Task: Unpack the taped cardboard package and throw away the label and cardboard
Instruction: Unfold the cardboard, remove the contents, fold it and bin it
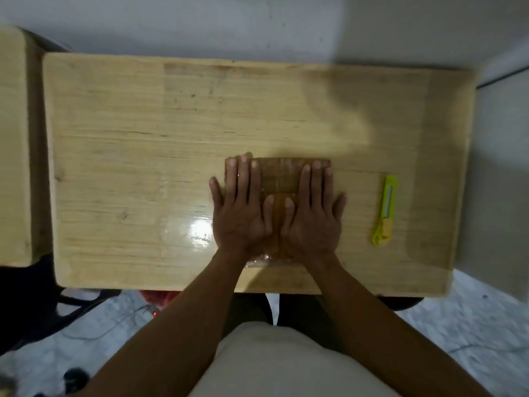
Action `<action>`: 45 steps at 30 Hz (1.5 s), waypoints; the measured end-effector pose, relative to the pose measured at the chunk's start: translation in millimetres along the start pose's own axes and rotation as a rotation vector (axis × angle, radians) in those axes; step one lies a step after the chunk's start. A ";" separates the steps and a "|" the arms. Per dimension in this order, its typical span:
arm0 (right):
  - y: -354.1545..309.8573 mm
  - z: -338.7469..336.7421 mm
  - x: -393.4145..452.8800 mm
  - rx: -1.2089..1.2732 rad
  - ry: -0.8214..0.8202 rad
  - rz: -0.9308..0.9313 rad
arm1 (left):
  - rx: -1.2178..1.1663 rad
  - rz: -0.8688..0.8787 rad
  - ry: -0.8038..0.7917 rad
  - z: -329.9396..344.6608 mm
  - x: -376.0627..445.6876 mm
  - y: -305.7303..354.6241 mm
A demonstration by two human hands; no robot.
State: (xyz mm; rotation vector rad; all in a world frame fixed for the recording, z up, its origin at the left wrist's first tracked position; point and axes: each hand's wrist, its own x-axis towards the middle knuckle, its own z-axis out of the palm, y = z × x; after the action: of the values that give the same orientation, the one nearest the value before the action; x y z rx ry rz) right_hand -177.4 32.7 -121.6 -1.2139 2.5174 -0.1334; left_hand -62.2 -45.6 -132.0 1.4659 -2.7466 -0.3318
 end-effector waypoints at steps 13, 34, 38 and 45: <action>-15.7 -1.4 -25.7 0.047 0.087 0.222 | -0.195 -0.249 -0.001 -2.4 -36.9 6.8; 54.3 -130.1 -141.1 0.641 0.276 0.486 | -0.644 0.066 -0.182 -132.6 -54.3 91.5; 120.4 -142.6 -188.7 0.599 0.340 0.642 | -0.464 0.298 -0.252 -119.4 -90.7 165.5; 250.2 -101.3 -325.8 0.724 0.205 0.741 | -0.386 0.482 -0.495 -73.9 -190.4 287.3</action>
State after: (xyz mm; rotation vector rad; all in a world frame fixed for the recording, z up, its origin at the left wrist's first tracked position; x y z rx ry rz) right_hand -210.1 436.1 1.5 0.0220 2.5302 -0.9050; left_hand -182.9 252.5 12.2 0.6671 -3.0117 -1.2524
